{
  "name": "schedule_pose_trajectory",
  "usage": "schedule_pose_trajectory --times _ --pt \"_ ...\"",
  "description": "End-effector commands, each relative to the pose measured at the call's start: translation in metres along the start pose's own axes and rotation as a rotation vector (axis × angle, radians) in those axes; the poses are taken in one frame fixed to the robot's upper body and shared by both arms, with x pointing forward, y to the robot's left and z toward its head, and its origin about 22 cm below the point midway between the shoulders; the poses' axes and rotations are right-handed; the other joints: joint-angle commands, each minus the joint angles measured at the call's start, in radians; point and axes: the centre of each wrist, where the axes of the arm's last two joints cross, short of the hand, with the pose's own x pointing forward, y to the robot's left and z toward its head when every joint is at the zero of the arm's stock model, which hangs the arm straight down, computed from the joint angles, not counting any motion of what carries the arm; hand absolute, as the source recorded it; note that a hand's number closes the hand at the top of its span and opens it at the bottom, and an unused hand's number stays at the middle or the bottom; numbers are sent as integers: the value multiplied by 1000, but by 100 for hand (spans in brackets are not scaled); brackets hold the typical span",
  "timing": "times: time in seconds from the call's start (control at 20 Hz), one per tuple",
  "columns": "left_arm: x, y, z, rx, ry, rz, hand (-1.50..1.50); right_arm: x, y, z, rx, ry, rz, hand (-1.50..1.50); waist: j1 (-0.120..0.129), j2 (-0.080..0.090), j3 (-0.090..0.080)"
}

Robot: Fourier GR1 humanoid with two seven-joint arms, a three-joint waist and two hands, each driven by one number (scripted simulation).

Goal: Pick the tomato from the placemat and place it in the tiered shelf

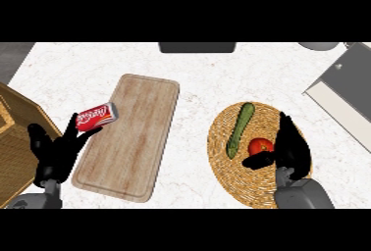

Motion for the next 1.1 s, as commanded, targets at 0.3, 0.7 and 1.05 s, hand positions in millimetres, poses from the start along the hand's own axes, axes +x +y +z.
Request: schedule_pose_trajectory --times 0.3,0.7,1.05 --pt "-11 -15 -8 -33 50 -6 0 -1 36 -15 217 -63 274 150 12 15 -9" --pt "-13 -8 -1 -25 70 6 0 18 44 8 138 -169 51 150 0 7 -9" --pt "-6 -13 -5 -13 65 17 0 44 0 12 -40 -184 -59 150 -4 7 -9"
